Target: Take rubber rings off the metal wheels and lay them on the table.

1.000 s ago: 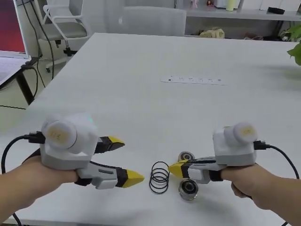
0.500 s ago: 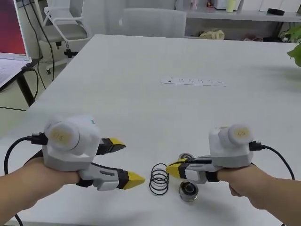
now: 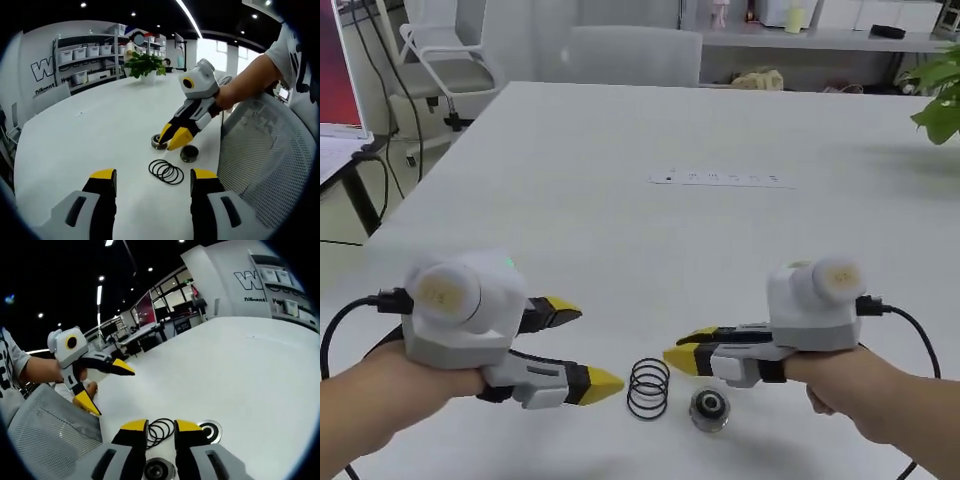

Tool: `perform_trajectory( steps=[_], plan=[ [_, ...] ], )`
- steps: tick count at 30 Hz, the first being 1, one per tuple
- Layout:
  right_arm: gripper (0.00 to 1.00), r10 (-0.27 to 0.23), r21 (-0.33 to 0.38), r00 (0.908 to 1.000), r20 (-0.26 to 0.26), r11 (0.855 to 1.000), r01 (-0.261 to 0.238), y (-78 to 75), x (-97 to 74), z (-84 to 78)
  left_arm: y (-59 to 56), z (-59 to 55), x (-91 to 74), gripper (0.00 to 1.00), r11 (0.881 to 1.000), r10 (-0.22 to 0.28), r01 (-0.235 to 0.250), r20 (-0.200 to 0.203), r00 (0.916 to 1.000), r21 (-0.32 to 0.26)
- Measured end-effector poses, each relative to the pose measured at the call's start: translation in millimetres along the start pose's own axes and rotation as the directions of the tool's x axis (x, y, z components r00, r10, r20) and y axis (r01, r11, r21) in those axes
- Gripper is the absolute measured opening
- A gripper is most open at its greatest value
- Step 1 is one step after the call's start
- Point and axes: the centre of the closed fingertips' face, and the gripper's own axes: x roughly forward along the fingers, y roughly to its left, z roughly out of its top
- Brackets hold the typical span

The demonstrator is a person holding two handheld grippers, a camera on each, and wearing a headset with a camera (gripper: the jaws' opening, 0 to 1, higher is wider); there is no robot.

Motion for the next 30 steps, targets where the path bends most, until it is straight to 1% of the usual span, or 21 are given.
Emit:
perform_trajectory(
  steps=[3, 6, 9, 11, 14, 19, 25, 30],
  plan=[
    [0.20, -0.004, -0.011, 1.0000, 0.004, 1.000, 0.004, 1.2, -7.6, 1.2, -1.3, 0.6, -0.6, 0.57, 1.000, -0.001, 0.001, 0.001, 1.0000, -0.002],
    [0.22, 0.000, -0.008, 1.0000, 0.009, 1.000, 0.000, 2.0, -16.2, 2.8, -1.5, 0.6, -1.4, 0.57, 1.000, 0.000, 0.000, 0.000, 1.0000, -0.004],
    [0.25, -0.005, -0.024, 0.9999, 0.014, 1.000, 0.005, 2.9, -25.4, 5.0, -2.8, 2.6, -3.4, 0.58, 1.000, 0.003, -0.003, 0.005, 1.0000, -0.009],
    [0.27, -0.013, -0.047, 0.9999, 0.011, 0.999, 0.014, 1.1, -31.6, 5.7, -4.2, 3.5, -4.8, 0.58, 1.000, 0.005, -0.005, 0.006, 1.0000, -0.009],
    [0.30, -0.020, -0.059, 0.9997, 0.012, 0.998, 0.021, -0.5, -40.7, 7.5, -6.5, 4.6, -6.3, 0.58, 1.000, 0.004, -0.004, 0.004, 1.0000, -0.007],
    [0.35, -0.028, -0.064, 0.9993, 0.025, 0.998, 0.030, 0.0, -56.1, 10.9, -11.2, 10.5, -9.5, 0.59, 1.000, 0.004, -0.004, 0.010, 0.9999, -0.003],
    [0.42, -0.033, -0.115, 0.9993, 0.019, 0.993, 0.035, 5.4, -73.1, 8.8, -18.7, 18.7, -12.5, 0.61, 1.000, -0.002, 0.002, 0.019, 0.9998, 0.007],
    [0.47, -0.044, -0.178, 0.9990, -0.004, 0.983, 0.042, 9.1, -89.0, 3.3, -28.8, 22.6, -14.1, 0.63, 1.000, -0.015, 0.015, 0.024, 0.9996, 0.002]
  ],
)
